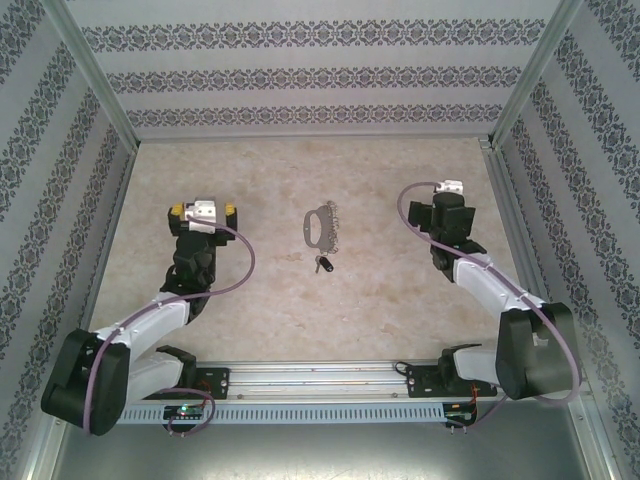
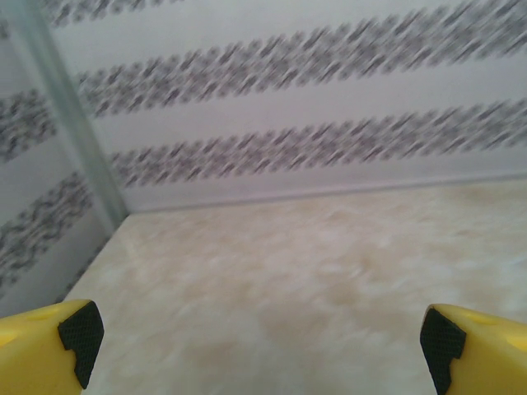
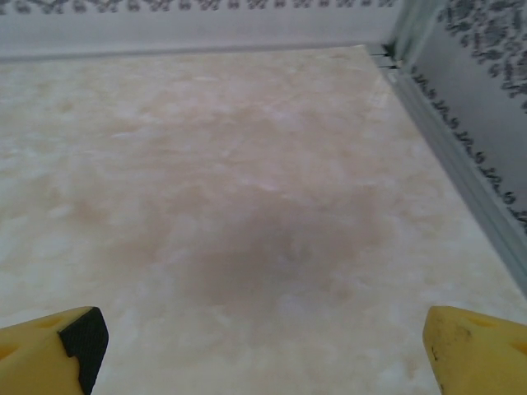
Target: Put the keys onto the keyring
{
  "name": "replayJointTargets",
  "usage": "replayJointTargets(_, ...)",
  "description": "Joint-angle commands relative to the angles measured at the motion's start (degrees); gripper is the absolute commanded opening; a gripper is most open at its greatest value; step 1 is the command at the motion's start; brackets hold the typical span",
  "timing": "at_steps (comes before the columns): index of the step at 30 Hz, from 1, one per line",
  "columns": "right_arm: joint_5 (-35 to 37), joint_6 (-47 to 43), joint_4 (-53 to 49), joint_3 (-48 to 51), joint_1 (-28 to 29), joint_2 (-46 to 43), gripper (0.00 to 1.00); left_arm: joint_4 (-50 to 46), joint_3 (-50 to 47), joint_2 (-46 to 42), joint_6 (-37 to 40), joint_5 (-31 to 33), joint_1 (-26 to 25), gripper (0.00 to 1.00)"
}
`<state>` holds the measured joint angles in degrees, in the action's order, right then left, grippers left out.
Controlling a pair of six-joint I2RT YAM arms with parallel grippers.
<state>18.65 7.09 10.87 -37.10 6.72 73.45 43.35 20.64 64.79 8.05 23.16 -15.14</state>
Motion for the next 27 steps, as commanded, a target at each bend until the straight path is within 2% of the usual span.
replayJointTargets(1, 1.0, -2.3, 8.5, 3.7, -2.7, -0.5, 0.98, 3.7, -1.9, 5.0, 3.7, 2.1, 1.6, 1.0)
replayJointTargets(3, -0.7, -2.4, 12.5, 5.8, -3.9, -0.7, 0.98, 13.6, -3.7, 11.3, 4.5, 2.6, 1.7, 1.0)
replayJointTargets(4, -1.7, -2.4, 14.3, 6.9, -4.4, -0.8, 0.98, 16.2, -3.6, 12.8, 5.4, 4.8, 0.6, 1.0)
replayJointTargets(5, -2.5, -2.6, 15.8, 7.8, -4.9, -0.9, 0.98, 17.0, -3.4, 13.5, 5.4, 2.3, 0.6, 1.0)
replayJointTargets(9, -6.0, -2.3, 20.6, 10.7, -6.2, 0.8, 0.98, 15.9, -1.2, 15.3, 6.1, 2.2, 0.6, 1.0)
replayJointTargets(12, -6.2, -3.1, 26.8, 13.8, -6.2, 2.7, 0.98, 14.1, -2.4, 13.3, 3.5, 3.1, 0.7, 1.0)
replayJointTargets(16, -8.9, -2.8, 29.0, 14.3, -6.3, 3.5, 0.98, 13.2, -5.5, 13.0, 0.3, 2.7, 1.2, 1.0)
replayJointTargets(19, -11.5, -2.8, 36.1, 16.2, -6.3, 6.1, 0.98, 24.2, -7.6, 18.7, 0.2, 1.8, 1.5, 1.0)
replayJointTargets(23, -15.3, -4.2, 46.7, 18.4, -6.2, 13.2, 0.98, 32.7, -7.7, 26.2, 1.8, 0.0, 2.0, 1.0)
replayJointTargets(24, -16.0, -4.3, 48.8, 18.7, -6.1, 14.5, 0.98, 31.9, -7.4, 26.0, 1.6, 0.2, 2.2, 1.0)
replayJointTargets(27, -20.1, -6.5, 42.9, 17.8, -5.9, 12.8, 0.98, 24.0, -5.8, 23.3, -1.1, -3.4, 4.4, 1.0)
